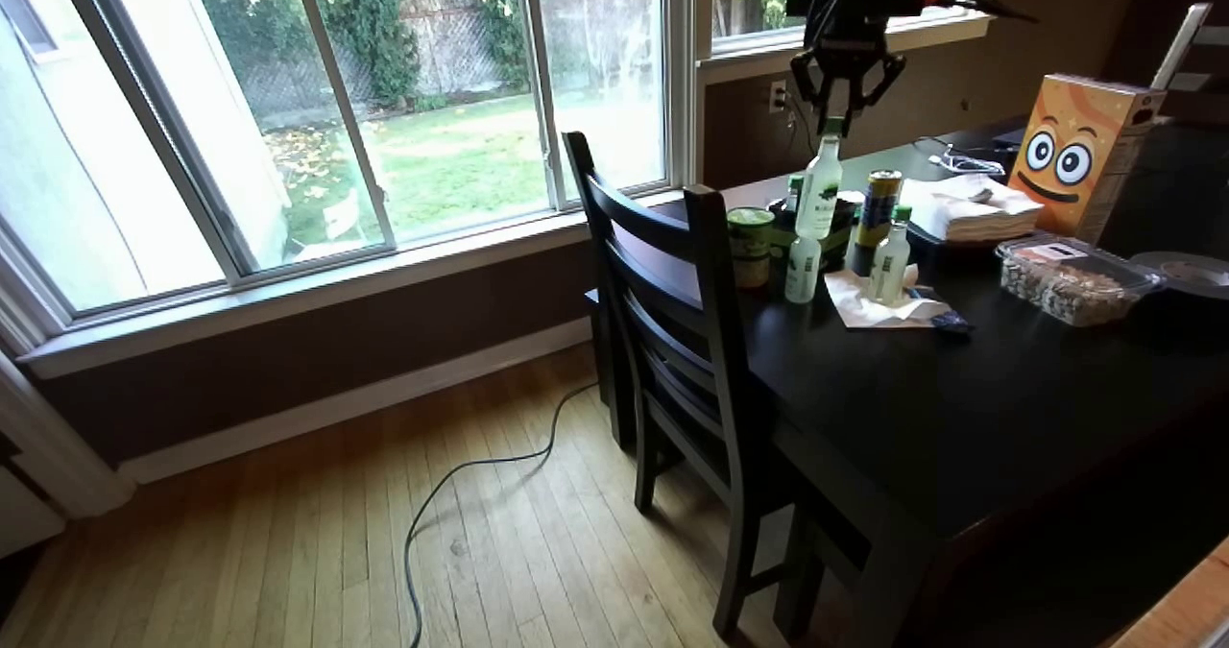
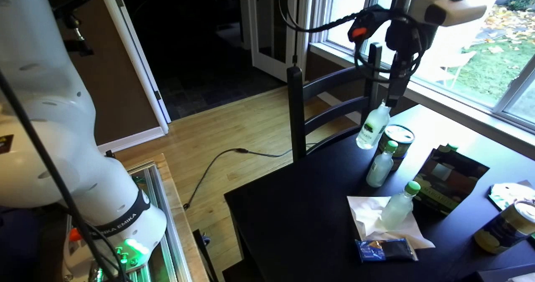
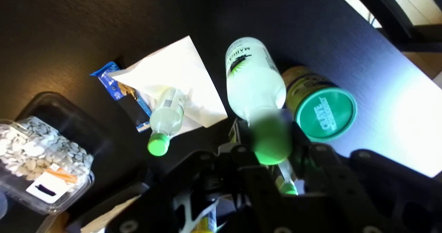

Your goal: Put the bottles inside the crate

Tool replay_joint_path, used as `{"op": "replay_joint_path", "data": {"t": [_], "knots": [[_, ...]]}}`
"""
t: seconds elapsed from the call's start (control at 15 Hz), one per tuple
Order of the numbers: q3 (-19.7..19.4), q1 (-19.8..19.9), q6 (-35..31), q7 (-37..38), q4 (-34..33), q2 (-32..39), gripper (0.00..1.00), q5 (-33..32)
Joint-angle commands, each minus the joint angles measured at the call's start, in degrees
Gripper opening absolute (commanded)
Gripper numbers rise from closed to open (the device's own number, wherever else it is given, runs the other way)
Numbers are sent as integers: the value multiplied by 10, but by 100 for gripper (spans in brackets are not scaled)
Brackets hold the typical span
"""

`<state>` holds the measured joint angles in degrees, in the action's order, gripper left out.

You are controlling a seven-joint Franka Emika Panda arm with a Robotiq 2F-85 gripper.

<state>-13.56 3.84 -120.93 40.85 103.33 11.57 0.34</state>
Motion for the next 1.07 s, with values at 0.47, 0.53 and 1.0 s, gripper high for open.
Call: {"op": "replay_joint_path", "data": {"t": [0.47,0.53,1.0], "knots": [[-4,23,-122,45,-82,77,7,-65],[-5,26,-135,45,-87,92,7,-59],[-38,20,-232,62,-104,167,7,-61]]}}
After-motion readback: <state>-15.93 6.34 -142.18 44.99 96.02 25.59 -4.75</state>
